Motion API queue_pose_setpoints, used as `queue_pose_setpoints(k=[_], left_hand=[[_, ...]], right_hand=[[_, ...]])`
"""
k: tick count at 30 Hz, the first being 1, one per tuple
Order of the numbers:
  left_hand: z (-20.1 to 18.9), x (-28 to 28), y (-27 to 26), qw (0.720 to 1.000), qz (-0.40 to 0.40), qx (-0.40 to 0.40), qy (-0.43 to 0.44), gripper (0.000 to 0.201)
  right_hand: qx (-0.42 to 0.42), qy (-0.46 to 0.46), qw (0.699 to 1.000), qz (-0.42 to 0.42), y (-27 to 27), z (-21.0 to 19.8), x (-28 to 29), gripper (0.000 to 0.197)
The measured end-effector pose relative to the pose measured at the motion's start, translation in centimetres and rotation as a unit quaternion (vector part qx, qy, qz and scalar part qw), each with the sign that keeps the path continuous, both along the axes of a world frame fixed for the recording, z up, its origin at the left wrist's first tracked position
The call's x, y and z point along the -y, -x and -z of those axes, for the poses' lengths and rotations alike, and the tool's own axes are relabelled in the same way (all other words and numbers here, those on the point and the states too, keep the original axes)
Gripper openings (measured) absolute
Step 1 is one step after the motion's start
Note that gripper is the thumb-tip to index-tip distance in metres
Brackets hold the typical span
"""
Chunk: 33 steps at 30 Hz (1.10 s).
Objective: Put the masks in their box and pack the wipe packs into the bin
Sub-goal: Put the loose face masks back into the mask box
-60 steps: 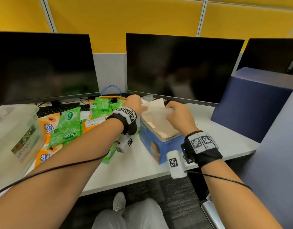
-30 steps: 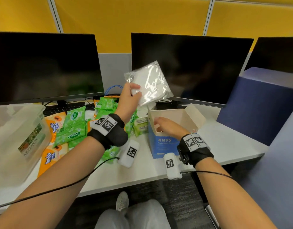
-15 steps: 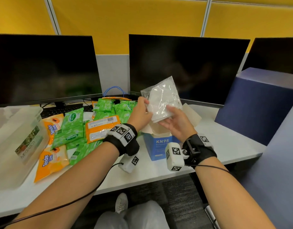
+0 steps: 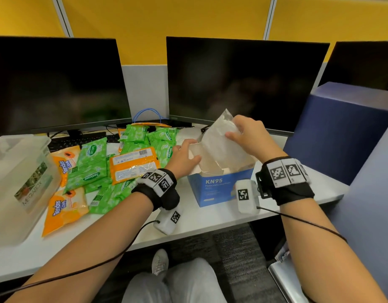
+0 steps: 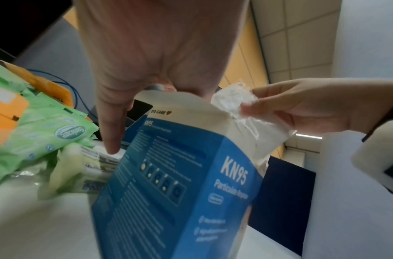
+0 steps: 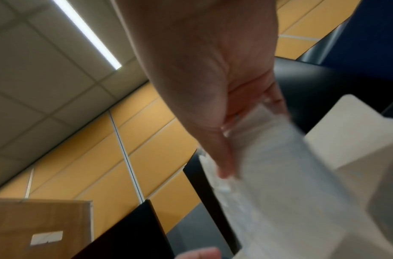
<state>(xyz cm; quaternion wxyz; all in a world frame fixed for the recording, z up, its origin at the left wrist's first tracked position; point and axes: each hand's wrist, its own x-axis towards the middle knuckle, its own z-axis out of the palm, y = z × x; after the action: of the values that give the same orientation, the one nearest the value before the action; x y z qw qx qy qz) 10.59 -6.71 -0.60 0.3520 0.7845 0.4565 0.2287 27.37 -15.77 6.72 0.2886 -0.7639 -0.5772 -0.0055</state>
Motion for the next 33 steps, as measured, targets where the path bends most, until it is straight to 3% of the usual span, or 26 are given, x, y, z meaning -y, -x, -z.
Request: queue_pose_setpoints(k=[5,11,14,17,20,22,25,27,28,30,32,33], left_hand=[[0.5,0.5,0.0,0.999,-0.032,0.026,0.028,0.056],[0.8,0.8,0.4,0.989,-0.036,0.084,0.114,0.062],[0.8,1.0,0.3,0.986,-0.025,0.092,0.137,0.06],[0.8,1.3,0.1,0.985,-0.012,0.102,0.139,0.059],[1.0,1.1,0.2,0.985,0.0,0.096,0.142,0.057],[1.2,0.8,0.6,0.985,0.026,0.097,0.139,0.058],[1.3,0.1,1.6,0.99,0.062,0.092,0.09,0.056],[1.6,-1.2,2.7,0.993,0.024,0.091,0.076,0.051],[1.8,-2.2,3.3,0.997,-0.014,0.06,0.054,0.047],[2.4,-4.0,5.1,0.995,-0.063,-0.081,0.008,0.037],[3.1,-5.0,7.1,0.97,-0.025,-0.243,-0.004,0.027],[3.6,-5.2,8.0,0.951,0.0,-0.308,-0.007,0.033]], right_hand=[[0.124,0.224,0.966,0.036,1.1,3.3,-1.8,0.03],[0.03,0.363,0.93,0.043,2.4,4.9,-3.9,0.035],[0.005,0.356,0.935,-0.007,3.5,3.9,-4.2,0.039],[-0.083,0.355,0.927,-0.084,4.6,3.8,-4.4,0.037],[-0.198,0.313,0.926,-0.077,5.5,4.1,-5.0,0.036],[-0.204,0.331,0.92,-0.052,6.1,4.0,-4.8,0.039],[-0.232,0.292,0.926,-0.053,6.4,5.0,-4.7,0.07],[-0.248,0.263,0.929,-0.077,6.6,5.9,-4.8,0.083],[-0.24,0.265,0.93,-0.084,6.7,6.2,-5.0,0.081],[-0.218,0.264,0.935,-0.091,6.9,6.3,-5.5,0.069],[-0.204,0.249,0.942,-0.098,7.3,6.2,-5.9,0.057],[-0.199,0.244,0.943,-0.103,7.5,6.1,-6.0,0.053]])
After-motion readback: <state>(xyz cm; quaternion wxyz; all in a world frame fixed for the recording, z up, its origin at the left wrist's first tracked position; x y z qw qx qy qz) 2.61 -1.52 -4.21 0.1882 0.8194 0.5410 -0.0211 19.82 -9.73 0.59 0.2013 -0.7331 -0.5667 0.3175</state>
